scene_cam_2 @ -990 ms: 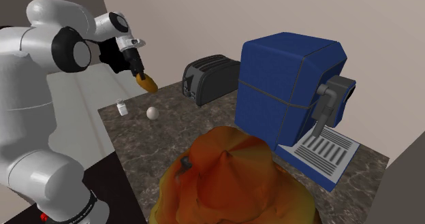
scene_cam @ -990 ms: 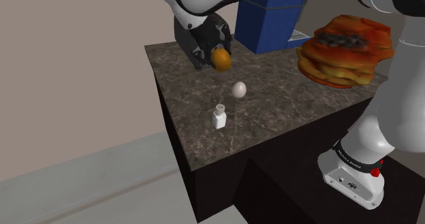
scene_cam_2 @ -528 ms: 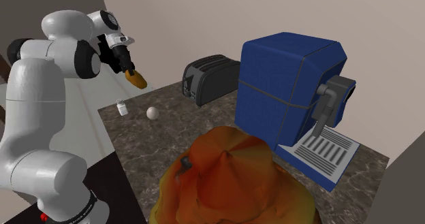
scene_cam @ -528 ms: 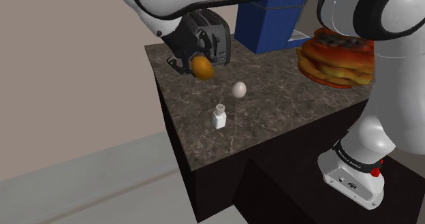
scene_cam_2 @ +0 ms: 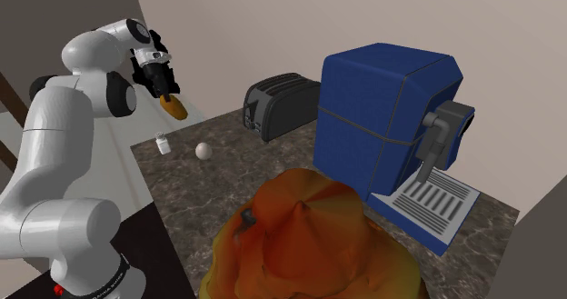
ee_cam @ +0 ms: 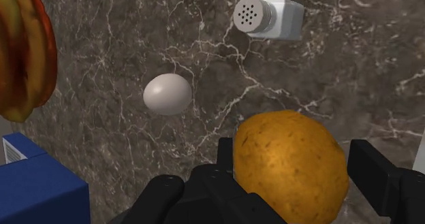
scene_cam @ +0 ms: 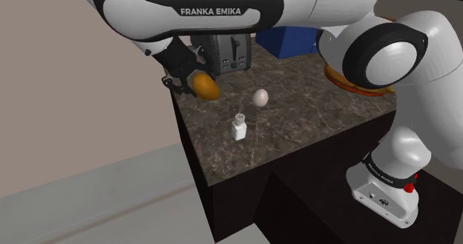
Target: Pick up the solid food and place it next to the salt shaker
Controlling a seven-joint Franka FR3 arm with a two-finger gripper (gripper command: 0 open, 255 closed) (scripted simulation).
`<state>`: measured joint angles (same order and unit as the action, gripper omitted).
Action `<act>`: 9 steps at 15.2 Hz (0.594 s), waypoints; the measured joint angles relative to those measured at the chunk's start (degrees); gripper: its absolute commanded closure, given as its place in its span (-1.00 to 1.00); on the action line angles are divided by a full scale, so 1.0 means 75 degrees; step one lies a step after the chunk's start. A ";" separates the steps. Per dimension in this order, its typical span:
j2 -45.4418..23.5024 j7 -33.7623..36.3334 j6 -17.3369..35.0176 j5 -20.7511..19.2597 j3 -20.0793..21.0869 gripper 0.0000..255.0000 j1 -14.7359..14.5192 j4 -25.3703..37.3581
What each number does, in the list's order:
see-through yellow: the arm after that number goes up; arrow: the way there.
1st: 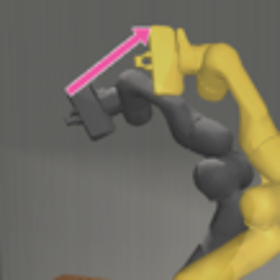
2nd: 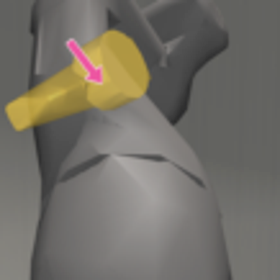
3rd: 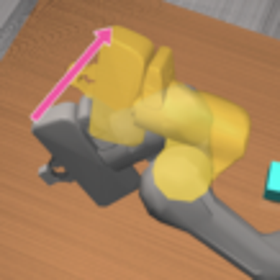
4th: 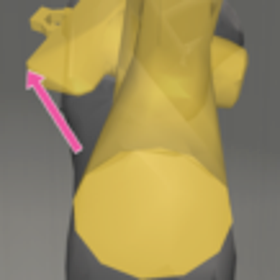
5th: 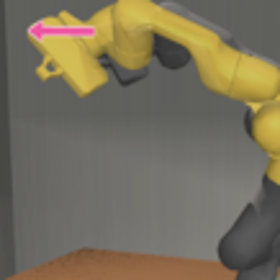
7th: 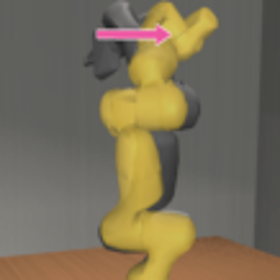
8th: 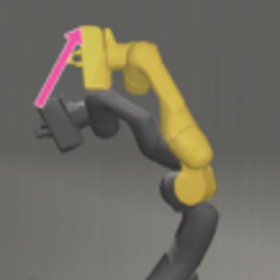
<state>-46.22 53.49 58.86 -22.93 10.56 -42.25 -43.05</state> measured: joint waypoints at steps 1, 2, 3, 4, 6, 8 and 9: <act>0.0071 0.0051 0.0147 0.0018 0.0019 1.00 0.0035 -0.0225; 0.0154 0.0119 0.0309 0.0043 0.0042 1.00 0.0069 -0.0481; 0.0144 0.0143 0.0394 0.0048 0.0047 1.00 0.0082 -0.0558; 0.0181 0.0185 0.0518 0.0063 0.0059 1.00 0.0109 -0.0727; 0.0286 0.0288 0.0801 0.0100 0.0090 1.00 0.0168 -0.1133; 0.0375 0.0364 0.1058 0.0127 0.0110 1.00 0.0228 -0.1495; 0.0363 0.0391 0.1152 0.0131 0.0113 1.00 0.0241 -0.1579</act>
<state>-43.50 56.42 67.50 -21.95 11.41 -40.44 -54.89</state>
